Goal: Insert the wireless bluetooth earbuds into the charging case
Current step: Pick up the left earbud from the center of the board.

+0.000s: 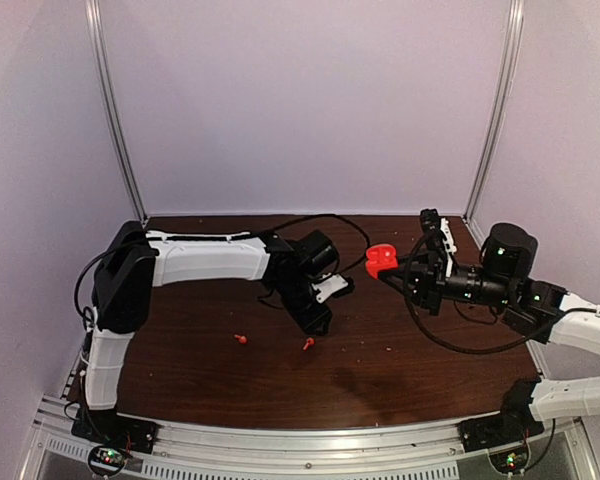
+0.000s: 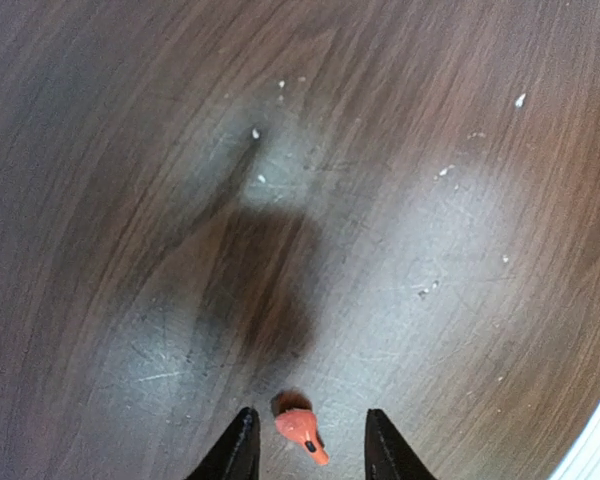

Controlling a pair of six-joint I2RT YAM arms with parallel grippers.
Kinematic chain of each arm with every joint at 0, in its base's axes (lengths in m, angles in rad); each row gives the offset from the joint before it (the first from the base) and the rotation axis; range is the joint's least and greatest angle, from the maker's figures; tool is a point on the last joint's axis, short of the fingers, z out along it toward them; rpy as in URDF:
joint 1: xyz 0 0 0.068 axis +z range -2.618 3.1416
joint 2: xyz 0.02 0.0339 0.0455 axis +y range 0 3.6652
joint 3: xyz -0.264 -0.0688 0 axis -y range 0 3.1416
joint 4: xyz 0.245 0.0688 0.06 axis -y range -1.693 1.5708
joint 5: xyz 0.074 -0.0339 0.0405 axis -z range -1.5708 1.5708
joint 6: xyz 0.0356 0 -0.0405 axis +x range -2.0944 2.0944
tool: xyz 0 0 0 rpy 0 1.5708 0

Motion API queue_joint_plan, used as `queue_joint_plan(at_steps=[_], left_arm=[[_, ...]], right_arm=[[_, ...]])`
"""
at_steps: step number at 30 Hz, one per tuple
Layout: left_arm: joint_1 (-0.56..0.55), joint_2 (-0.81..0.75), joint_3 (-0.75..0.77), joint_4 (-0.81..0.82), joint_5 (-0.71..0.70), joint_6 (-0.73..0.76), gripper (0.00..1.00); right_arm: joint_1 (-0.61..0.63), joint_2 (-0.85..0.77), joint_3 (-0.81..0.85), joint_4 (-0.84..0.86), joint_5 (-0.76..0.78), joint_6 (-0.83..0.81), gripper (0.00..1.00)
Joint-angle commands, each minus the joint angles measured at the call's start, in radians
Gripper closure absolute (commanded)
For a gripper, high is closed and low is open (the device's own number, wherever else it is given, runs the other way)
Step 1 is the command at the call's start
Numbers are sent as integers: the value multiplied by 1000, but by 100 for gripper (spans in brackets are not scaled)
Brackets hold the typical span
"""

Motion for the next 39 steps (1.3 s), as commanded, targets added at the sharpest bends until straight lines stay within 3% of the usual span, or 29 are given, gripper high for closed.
queue_joint_plan(at_steps=[1,30,39], left_arm=[[6,41,40,-56,-12,18,63],[-1,130,76,-112,-34,47,75],[12,56,19,-57,-14,25,82]], right_arm=[[-8,-22,11,-5,16,3,100],[-7,-18,10,-23,22,-7,100],[-8,-12,10,-20,27,-6,100]])
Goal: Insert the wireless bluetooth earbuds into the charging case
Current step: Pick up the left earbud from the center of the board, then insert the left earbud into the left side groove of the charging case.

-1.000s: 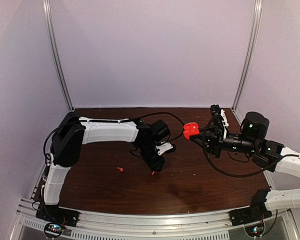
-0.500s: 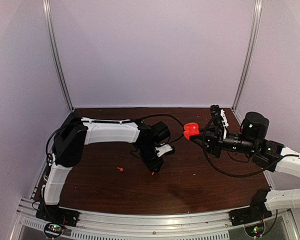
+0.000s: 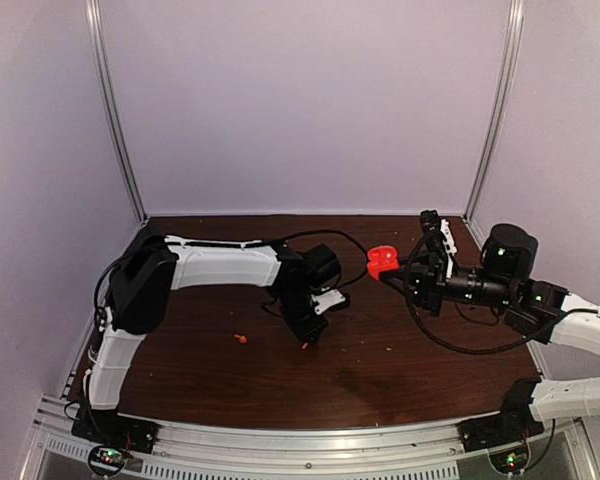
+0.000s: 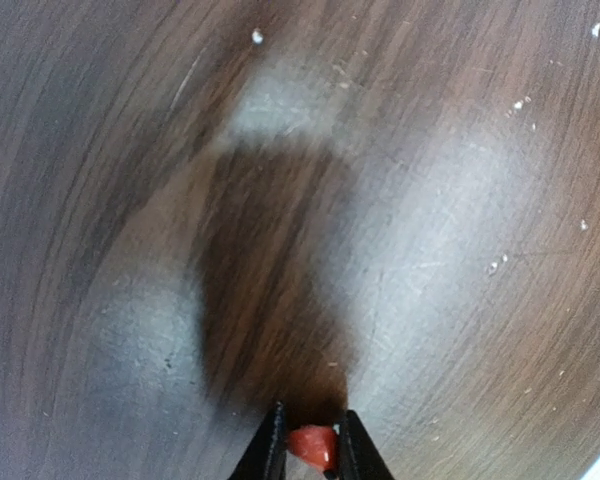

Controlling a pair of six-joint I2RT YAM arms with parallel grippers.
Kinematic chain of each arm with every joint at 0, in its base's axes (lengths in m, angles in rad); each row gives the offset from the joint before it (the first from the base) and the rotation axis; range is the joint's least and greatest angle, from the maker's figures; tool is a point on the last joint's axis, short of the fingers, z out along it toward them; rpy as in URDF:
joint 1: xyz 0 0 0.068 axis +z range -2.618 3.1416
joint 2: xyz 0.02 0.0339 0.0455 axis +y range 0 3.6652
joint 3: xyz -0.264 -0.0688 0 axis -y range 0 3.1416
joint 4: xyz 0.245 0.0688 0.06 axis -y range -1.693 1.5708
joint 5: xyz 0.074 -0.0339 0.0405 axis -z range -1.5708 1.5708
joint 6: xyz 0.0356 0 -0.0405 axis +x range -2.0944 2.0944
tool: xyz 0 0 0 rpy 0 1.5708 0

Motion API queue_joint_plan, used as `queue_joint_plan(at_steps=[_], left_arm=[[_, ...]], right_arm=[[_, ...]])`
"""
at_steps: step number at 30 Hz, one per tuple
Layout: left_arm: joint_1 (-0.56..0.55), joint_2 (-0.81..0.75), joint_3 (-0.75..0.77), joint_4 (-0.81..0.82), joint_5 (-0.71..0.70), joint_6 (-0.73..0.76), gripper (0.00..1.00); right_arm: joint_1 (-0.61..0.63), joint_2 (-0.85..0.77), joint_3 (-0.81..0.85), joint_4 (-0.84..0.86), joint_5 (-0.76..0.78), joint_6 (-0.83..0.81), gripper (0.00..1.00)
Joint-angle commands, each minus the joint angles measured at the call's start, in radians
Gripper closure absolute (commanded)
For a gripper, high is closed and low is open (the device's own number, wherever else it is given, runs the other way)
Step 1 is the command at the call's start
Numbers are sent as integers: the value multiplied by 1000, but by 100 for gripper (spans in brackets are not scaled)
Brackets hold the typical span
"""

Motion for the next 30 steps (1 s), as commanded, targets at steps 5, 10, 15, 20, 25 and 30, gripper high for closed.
queue_joint_plan(at_steps=[5,10,15,20,25,30], left_arm=[[42,-148,-127,143,72,-32,83],[84,-278,-204,274,110,-42,83],[103,-478,-326,481,82,-35,83],[112,-687,-465,709,79,-21,84],[110,-867,-637,979,138,3,84],[77,-961,-710,1120,240,96,84]], right_arm=[[-6,8,4,27,16,3,100],[-7,34,-12,84,4,15,100],[-6,77,-11,169,-34,34,100],[-6,121,22,207,-80,40,100],[-4,173,57,218,-132,34,100],[-1,217,83,276,-220,49,100]])
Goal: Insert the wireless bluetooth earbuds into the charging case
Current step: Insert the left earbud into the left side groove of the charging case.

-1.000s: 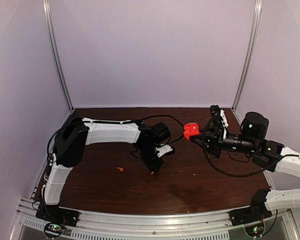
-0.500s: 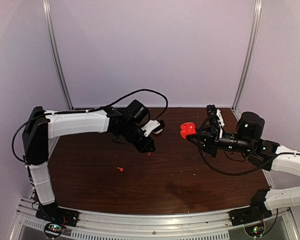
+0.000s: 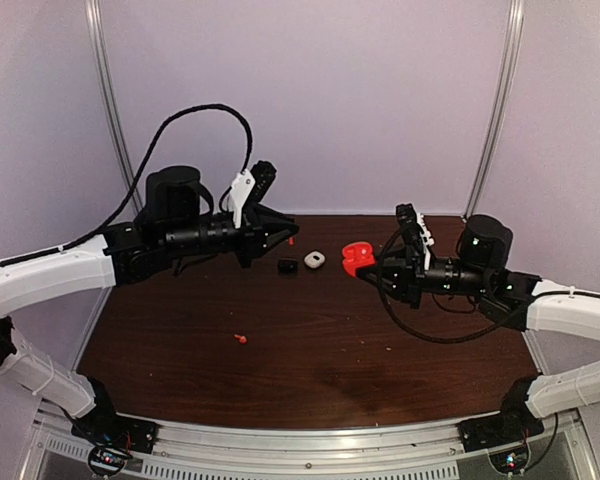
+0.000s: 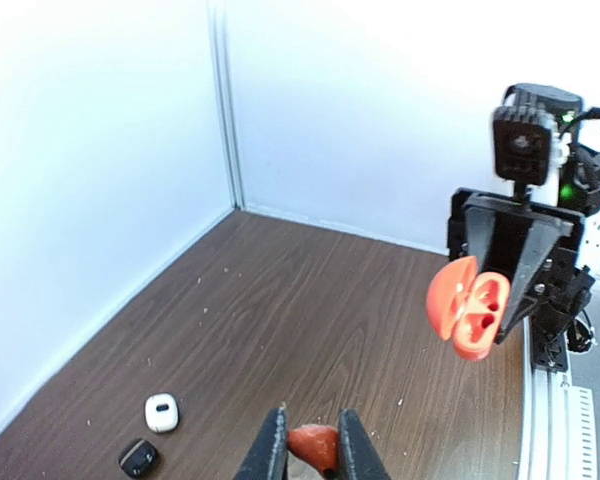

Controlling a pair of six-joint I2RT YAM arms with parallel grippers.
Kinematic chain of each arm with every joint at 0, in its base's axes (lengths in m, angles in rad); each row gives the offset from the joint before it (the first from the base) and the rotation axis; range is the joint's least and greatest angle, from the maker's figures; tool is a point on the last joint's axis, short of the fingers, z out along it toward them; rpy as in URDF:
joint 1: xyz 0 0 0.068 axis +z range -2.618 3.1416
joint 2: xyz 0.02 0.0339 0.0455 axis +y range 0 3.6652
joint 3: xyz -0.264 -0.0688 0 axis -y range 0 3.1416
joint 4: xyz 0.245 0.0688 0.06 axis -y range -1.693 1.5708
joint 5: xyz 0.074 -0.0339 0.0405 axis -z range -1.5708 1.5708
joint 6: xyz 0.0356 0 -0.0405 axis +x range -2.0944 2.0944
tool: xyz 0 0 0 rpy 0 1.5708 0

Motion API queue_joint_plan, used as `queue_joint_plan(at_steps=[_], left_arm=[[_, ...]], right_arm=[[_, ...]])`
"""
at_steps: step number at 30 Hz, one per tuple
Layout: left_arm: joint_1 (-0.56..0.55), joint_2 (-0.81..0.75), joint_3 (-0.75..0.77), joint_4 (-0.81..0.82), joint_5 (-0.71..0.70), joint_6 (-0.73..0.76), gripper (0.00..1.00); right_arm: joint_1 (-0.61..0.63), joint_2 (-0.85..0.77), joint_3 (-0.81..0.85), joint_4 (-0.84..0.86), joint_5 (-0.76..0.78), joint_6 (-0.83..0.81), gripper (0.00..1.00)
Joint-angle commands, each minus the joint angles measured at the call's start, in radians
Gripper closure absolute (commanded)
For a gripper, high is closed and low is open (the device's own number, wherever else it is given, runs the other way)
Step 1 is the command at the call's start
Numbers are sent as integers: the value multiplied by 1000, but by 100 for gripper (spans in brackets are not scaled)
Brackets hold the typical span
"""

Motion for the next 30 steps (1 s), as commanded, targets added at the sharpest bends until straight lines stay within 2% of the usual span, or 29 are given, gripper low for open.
queue_joint_plan(at_steps=[1,7,11,15,30], left_arm=[[-38,-57,-57,231,97,97,84],[-65,-96,-112,369,156,92,84],[-85,-90,-119,400,152,98,85],[-103,-75,-112,403,143,124,85],[-134,-8,-77,348,145,170,87]], right_arm=[[0,28,38,108,-107,21,100],[13,77,53,194,-148,28,100],[25,118,79,227,-164,54,100],[44,154,95,286,-181,104,100],[76,200,133,321,-190,129,100]])
